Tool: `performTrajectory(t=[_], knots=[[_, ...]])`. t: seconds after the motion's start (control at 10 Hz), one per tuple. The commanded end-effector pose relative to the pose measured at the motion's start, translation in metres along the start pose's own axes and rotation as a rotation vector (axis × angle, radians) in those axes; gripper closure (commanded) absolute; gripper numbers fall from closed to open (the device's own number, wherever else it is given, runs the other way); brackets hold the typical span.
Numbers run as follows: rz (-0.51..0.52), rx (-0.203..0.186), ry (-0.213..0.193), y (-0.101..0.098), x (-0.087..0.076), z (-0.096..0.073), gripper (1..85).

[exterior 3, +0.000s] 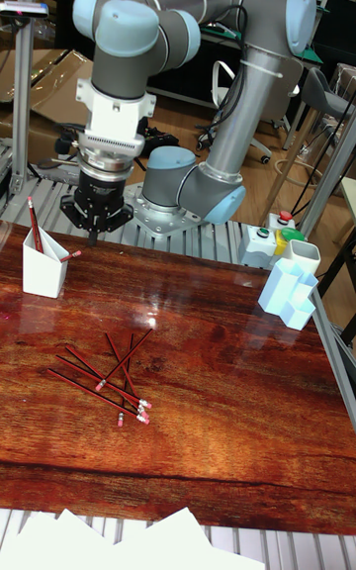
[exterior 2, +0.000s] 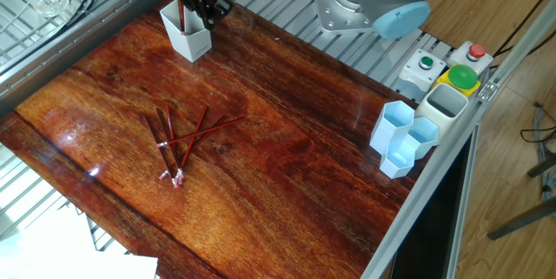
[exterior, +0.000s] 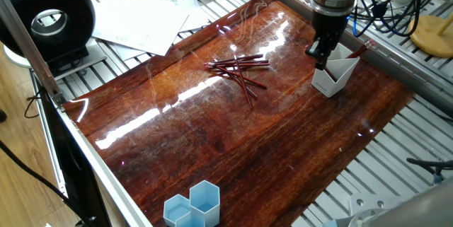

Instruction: Put the pen into the pen holder

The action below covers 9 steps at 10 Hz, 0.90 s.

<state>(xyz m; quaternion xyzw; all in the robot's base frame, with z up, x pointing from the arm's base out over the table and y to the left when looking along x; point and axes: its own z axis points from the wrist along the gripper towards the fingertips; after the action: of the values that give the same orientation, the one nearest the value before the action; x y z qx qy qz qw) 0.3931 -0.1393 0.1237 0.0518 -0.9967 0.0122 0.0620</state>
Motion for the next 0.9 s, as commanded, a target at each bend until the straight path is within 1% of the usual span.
performTrajectory(t=[0.0,0.1,0.2,0.3,0.4,0.5,0.7,0.8], knots=[[0.058,0.022,-0.008,-0.006,-0.004,-0.001,84.7],[0.036,-0.001,-0.034,0.0,-0.011,-0.001,84.7],[-0.003,-0.054,-0.055,0.014,-0.017,-0.002,84.7],[-0.068,-0.052,-0.001,0.013,-0.002,-0.001,84.7],[-0.076,-0.087,-0.038,0.023,-0.011,-0.002,84.7],[-0.08,-0.132,-0.069,0.035,-0.019,-0.004,84.7],[-0.065,-0.132,-0.067,0.035,-0.018,-0.004,84.7],[-0.042,-0.132,-0.059,0.041,-0.023,-0.006,84.7]])
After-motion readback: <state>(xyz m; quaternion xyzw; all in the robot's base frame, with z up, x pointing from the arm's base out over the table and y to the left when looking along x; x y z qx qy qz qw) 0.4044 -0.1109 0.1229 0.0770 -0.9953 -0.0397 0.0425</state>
